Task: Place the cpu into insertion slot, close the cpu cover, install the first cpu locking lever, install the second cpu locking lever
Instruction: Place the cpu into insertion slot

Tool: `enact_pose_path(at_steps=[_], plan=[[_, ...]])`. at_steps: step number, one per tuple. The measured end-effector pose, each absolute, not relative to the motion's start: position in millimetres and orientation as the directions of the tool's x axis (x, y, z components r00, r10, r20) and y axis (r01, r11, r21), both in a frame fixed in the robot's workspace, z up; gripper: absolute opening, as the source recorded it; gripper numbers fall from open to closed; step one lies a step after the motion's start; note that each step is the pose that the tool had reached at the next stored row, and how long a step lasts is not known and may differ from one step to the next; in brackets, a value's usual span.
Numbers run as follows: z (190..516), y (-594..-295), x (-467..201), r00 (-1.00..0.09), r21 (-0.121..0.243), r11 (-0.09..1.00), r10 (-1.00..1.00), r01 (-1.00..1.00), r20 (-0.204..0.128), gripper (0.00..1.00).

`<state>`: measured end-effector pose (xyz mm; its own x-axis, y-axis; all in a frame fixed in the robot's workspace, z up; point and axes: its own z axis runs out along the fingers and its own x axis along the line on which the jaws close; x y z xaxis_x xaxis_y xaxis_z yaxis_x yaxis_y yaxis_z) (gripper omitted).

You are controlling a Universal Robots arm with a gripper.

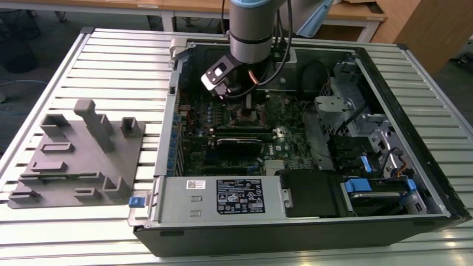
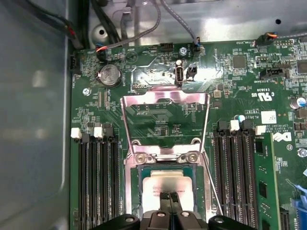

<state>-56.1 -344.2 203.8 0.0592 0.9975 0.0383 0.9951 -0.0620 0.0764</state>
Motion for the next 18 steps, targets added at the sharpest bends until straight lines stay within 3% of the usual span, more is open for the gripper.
enact_pose_path(at_steps=[18], plan=[[199.8, -341.3, -55.9, 0.071, 0.078, -0.074, 0.997, 0.994, 0.041, 0.11]])
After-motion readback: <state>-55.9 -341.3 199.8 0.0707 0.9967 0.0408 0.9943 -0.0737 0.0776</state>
